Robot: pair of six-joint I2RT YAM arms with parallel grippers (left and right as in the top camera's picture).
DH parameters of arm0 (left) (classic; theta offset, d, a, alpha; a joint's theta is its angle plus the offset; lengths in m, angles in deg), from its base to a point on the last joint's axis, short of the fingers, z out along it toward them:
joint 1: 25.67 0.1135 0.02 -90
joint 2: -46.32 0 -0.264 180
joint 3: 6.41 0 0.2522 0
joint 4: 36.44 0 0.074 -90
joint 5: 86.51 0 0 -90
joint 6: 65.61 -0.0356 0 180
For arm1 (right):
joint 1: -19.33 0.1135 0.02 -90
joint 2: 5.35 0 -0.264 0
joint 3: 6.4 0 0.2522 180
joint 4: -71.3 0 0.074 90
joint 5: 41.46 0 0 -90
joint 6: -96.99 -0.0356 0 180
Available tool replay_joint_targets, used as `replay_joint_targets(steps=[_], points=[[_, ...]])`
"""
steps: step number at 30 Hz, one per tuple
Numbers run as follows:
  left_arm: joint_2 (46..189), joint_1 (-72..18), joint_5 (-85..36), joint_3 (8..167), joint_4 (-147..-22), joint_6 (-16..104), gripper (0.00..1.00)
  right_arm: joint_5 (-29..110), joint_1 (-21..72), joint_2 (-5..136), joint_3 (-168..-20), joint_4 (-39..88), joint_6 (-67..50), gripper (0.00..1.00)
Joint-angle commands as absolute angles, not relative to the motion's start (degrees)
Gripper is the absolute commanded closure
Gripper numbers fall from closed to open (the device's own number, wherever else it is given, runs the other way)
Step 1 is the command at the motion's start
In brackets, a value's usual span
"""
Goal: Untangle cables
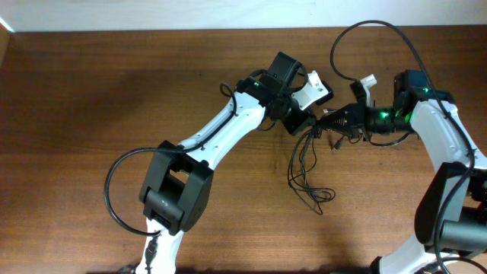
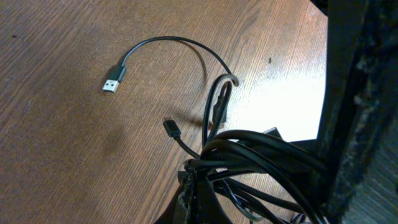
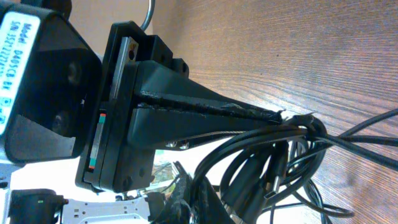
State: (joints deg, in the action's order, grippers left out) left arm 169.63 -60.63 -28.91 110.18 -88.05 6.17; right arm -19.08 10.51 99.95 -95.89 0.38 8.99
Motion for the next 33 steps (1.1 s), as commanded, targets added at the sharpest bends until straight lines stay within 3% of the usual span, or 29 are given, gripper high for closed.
replay_joint_targets(steps=[1, 2, 3, 4, 6, 13, 14, 16, 21, 28, 33], points=[[168.3, -60.8, -31.3, 109.5, -87.3, 8.5, 0.94, -21.5, 10.7, 100.0, -96.0, 0.4, 10.0, 0.96], [168.3, -60.8, -33.3, 109.5, -87.3, 8.5, 0.73, -21.5, 10.7, 100.0, -96.0, 0.3, 10.0, 0.96], [168.3, -60.8, -34.5, 109.5, -87.2, 8.5, 0.57, -21.5, 10.7, 100.0, -96.0, 0.3, 10.0, 0.96], [168.3, -60.8, -34.9, 109.5, -87.1, 8.5, 0.51, -21.5, 10.7, 100.0, -96.0, 0.3, 10.0, 0.96], [168.3, -61.1, -36.2, 109.5, -86.6, 8.5, 0.50, -21.6, 10.7, 100.0, -96.0, -0.1, 10.0, 0.96], [168.3, -63.5, -36.2, 109.5, -83.6, 8.5, 0.66, -25.9, 10.7, 100.0, -96.0, -0.3, 10.0, 0.96], [168.3, -63.7, -36.2, 109.5, -83.5, 8.5, 0.73, -27.0, 10.7, 100.0, -96.0, -0.3, 10.0, 0.96], [168.3, -63.7, -36.2, 109.5, -83.4, 8.5, 1.00, -27.4, 10.6, 100.0, -96.0, -0.3, 10.0, 0.96], [168.3, -61.4, -36.2, 109.5, -83.4, 10.3, 1.00, -26.0, 7.7, 100.0, -96.1, -0.3, 9.5, 0.96], [168.2, -55.4, -37.3, 109.5, -88.5, 11.4, 1.00, -10.6, -4.6, 100.0, -96.1, 0.8, 5.0, 0.96], [168.2, -54.9, -42.7, 109.5, -92.6, 8.7, 1.00, -9.2, -4.4, 100.0, -96.1, 2.0, 4.6, 0.96]])
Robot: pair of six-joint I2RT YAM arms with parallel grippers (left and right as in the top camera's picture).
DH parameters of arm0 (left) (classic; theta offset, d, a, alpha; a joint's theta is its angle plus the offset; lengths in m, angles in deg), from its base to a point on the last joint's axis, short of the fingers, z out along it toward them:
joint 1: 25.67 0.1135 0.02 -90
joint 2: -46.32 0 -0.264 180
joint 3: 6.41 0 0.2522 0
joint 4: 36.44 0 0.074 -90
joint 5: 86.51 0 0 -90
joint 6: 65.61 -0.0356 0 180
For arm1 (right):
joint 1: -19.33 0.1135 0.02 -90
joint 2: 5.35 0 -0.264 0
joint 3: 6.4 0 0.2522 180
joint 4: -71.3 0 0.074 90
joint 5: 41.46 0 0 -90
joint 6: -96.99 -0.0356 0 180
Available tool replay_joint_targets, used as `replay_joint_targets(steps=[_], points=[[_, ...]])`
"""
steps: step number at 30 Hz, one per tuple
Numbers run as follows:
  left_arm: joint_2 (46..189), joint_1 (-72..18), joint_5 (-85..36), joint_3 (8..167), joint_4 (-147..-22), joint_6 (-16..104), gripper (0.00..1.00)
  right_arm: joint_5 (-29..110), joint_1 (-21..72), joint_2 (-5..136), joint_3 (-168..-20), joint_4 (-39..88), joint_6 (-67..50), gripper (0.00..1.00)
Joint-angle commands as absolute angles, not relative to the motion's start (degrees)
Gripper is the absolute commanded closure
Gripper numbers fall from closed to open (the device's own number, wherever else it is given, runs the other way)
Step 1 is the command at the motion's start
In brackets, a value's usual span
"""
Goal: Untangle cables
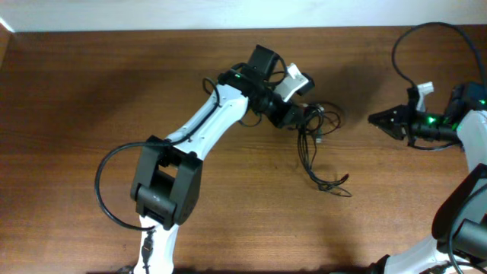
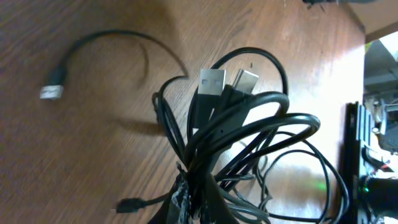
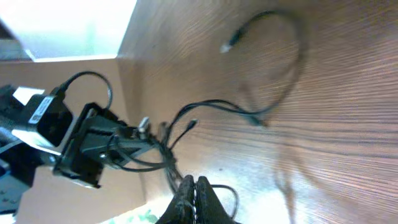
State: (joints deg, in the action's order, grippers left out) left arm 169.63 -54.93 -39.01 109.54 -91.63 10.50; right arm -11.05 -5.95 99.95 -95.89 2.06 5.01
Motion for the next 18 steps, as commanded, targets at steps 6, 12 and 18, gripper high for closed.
replay_joint_targets(steps=[6, 12, 18], points=[[168.2, -54.7, -34.0, 109.5, -92.5, 13.3, 1.00, -6.0, 5.3, 96.0, -98.4, 0.3, 10.1, 0.51], [168.1, -54.7, -41.6, 109.5, -92.6, 13.3, 1.00, 4.7, 15.5, 90.9, -101.1, 2.6, 11.2, 0.49], [167.0, -52.1, -55.0, 109.9, -92.8, 17.8, 1.00, 9.3, 17.1, 91.1, -101.1, 4.4, 11.1, 0.51]])
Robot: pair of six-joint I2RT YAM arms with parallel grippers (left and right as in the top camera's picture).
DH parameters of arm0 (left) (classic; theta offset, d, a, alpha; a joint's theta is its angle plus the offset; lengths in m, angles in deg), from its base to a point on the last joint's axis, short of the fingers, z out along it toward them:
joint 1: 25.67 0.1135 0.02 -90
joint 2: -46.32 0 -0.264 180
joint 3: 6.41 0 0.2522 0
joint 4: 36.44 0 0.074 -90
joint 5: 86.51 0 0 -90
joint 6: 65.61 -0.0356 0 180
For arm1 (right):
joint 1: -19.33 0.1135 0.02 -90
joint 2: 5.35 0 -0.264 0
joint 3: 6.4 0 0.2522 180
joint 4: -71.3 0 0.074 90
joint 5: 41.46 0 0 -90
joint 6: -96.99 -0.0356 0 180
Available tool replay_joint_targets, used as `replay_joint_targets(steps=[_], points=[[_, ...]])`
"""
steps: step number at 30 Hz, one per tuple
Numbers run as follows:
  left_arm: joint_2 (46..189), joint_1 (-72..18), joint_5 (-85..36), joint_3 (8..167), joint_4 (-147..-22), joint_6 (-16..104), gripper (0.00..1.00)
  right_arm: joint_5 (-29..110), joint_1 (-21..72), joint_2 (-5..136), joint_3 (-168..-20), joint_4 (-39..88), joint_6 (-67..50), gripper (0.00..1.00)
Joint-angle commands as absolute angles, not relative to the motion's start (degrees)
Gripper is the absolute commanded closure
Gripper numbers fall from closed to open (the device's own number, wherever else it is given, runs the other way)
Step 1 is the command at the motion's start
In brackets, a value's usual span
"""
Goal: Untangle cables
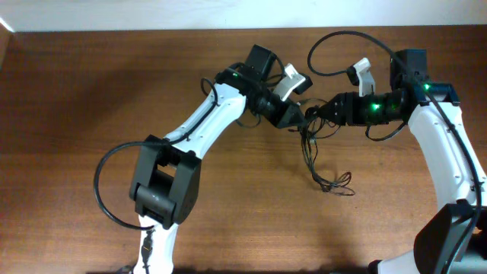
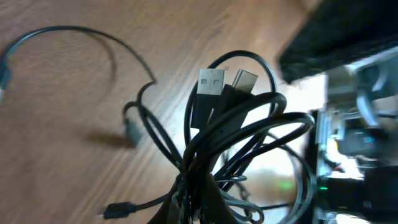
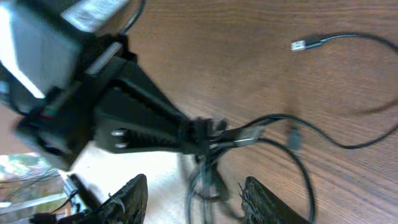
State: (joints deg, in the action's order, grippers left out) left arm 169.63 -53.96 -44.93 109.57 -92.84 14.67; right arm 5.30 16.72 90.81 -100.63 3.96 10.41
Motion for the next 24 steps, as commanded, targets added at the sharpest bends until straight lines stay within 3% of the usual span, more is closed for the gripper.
replay_joint_targets(steps=[1, 6, 10, 14, 20, 24], points=[[166.9, -51.7, -56.3, 109.9, -92.8, 18.2, 1.00, 10.2, 17.1, 91.1, -101.1, 4.4, 11.1, 0.51], [166.7, -51.2, -60.6, 109.9, -92.7, 18.6, 1.00, 7.5, 18.4, 91.1, -101.1, 4.5, 11.3, 0.52], [166.7, -51.2, -49.6, 109.9, -92.8, 23.9, 1.00, 1.6, 18.6, 90.8, -103.1, 4.8, 12.2, 0.36], [166.7, -51.2, -44.7, 109.9, -92.7, 29.8, 1.00, 2.7, 19.0, 90.8, -103.9, 4.4, 12.6, 0.26], [166.7, -50.9, -64.6, 109.9, -92.3, 27.4, 1.00, 23.8, 23.8, 91.1, -103.8, 5.5, 9.0, 0.32], [166.7, -49.7, -69.7, 109.9, -92.3, 27.3, 1.00, 32.0, 23.8, 91.1, -103.8, 7.0, 4.3, 0.41]])
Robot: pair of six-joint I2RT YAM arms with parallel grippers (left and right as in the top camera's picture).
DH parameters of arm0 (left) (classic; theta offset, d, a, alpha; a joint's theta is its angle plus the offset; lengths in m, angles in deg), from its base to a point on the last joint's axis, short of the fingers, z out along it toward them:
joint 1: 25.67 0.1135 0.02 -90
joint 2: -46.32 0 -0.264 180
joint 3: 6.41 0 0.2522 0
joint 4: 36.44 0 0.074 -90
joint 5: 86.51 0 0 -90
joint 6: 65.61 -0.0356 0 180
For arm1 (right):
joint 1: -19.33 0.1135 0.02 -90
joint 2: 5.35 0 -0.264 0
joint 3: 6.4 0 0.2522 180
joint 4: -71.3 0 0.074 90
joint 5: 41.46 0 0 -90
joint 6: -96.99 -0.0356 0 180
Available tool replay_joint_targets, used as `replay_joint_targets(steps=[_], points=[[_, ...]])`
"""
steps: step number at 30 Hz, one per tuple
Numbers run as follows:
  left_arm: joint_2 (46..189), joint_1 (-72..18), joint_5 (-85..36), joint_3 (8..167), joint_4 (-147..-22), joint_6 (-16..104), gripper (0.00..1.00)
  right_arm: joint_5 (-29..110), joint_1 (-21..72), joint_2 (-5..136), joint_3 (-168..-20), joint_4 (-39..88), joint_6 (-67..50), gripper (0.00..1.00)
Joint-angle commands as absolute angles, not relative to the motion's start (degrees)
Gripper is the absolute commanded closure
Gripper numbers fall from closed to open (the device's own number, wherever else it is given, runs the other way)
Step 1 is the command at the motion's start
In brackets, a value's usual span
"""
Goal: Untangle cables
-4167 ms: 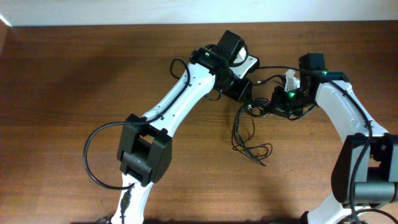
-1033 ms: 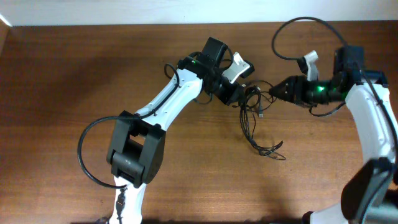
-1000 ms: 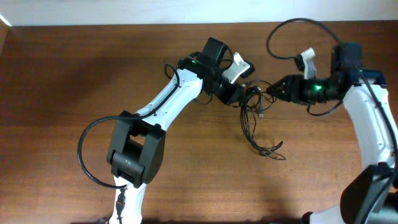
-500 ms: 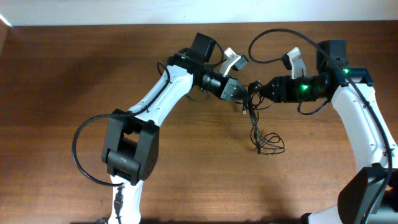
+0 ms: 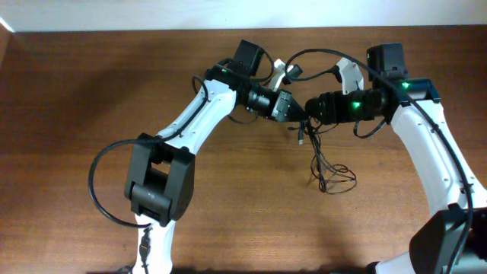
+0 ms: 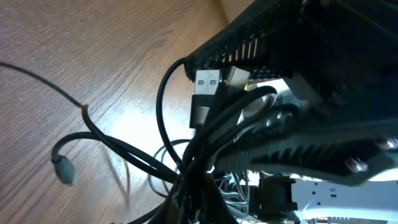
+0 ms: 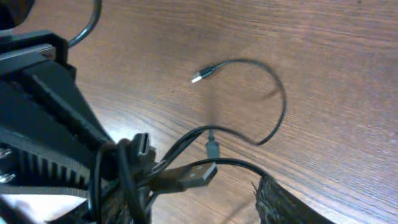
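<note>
A tangle of black cables [image 5: 323, 164] hangs from my left gripper [image 5: 295, 113] above the table's middle, its lower loops resting on the wood. In the left wrist view my left gripper [image 6: 199, 204] is shut on the bundle [image 6: 205, 146], with two USB plugs [image 6: 208, 87] sticking up. My right gripper [image 5: 312, 106] meets it tip to tip. The right wrist view shows one right finger [image 7: 289, 202] wide of a USB plug [image 7: 189, 176]; the jaws stand open around that plug. One cable end [image 7: 198, 77] lies on the wood.
The brown wooden table [image 5: 76, 114] stretches out to the left and front. A white wall edge [image 5: 152, 11] runs along the far side. The right arm's own cable [image 5: 319, 53] loops above both grippers.
My right gripper has closed in from a small gap to the bundle held by my left gripper, its open jaws now around a USB plug. Both grippers sit slightly further left.
First both grippers met at the bundle over the table's middle. Then my right gripper was shut and far off at the right edge, while the left held the bundle alone. Later the right gripper was open near the bundle, and now it is at the plugs.
</note>
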State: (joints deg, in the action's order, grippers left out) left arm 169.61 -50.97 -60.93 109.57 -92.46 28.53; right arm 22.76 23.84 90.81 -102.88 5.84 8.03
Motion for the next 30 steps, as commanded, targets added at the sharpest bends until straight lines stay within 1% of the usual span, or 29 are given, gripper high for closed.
replay_joint_targets(steps=[1, 2, 4, 6, 7, 10, 13, 14, 15, 18, 20, 24, 27, 28, 29, 30], points=[[166.7, -49.6, -70.8, 109.9, -92.3, 27.3, 1.00, 31.9, 23.8, 91.1, -103.8, 7.9, 3.2, 0.44], [166.7, -49.6, -71.3, 109.9, -92.3, 27.3, 1.00, 31.9, 23.8, 91.1, -103.8, 9.4, 1.5, 0.49], [166.7, -49.7, -71.3, 109.9, -92.3, 27.3, 1.00, 32.4, 23.7, 91.1, -103.9, 12.6, -2.0, 0.54], [166.7, -49.7, -72.1, 109.9, -92.3, 27.3, 1.00, 34.6, 23.7, 91.1, -103.8, 13.9, -4.7, 0.57], [166.7, -49.7, -74.4, 109.9, -92.3, 25.8, 1.00, 36.5, 23.7, 91.1, -103.8, 14.8, -6.7, 0.59], [166.7, -49.7, -78.9, 109.9, -92.3, 23.0, 1.00, 36.8, 23.7, 91.7, -103.8, 16.0, -7.2, 0.62], [166.7, -48.9, -79.0, 109.9, -89.8, 21.1, 1.00, 35.9, 23.8, 93.1, -103.8, 10.9, -6.9, 0.66], [166.7, -48.4, -77.3, 109.9, -88.2, 21.1, 1.00, 35.8, 23.8, 93.4, -103.8, 9.4, -6.8, 0.66], [166.7, -46.9, -72.0, 109.9, -86.9, 21.8, 1.00, 35.7, 23.7, 93.4, -103.8, 7.7, -6.8, 0.67], [166.0, -44.1, -61.5, 109.9, -86.9, 22.2, 1.00, 35.5, 23.7, 93.4, -103.8, 4.2, -7.0, 0.68], [163.7, -42.7, -56.9, 109.9, -86.9, 22.2, 1.00, 35.3, 23.7, 93.4, -103.8, 2.2, -7.9, 0.71], [154.0, -42.4, -47.0, 109.9, -86.9, 22.2, 1.00, 35.3, 23.7, 93.4, -103.8, 0.9, -13.2, 0.83], [147.5, -42.4, -45.1, 109.9, -86.9, 22.2, 1.00, 35.2, 23.1, 93.4, -103.8, 0.7, -14.7, 0.89], [146.0, -42.4, -45.1, 109.9, -87.1, 22.2, 1.00, 33.9, 22.7, 93.4, -103.8, 1.0, -14.4, 0.89], [145.1, -42.4, -45.1, 109.9, -87.7, 22.2, 1.00, 27.8, 22.4, 93.4, -103.9, 2.2, -10.2, 0.88], [145.0, -42.4, -45.1, 109.9, -88.7, 22.2, 1.00, 20.3, 22.2, 93.1, -104.5, 2.5, -5.4, 0.82]])
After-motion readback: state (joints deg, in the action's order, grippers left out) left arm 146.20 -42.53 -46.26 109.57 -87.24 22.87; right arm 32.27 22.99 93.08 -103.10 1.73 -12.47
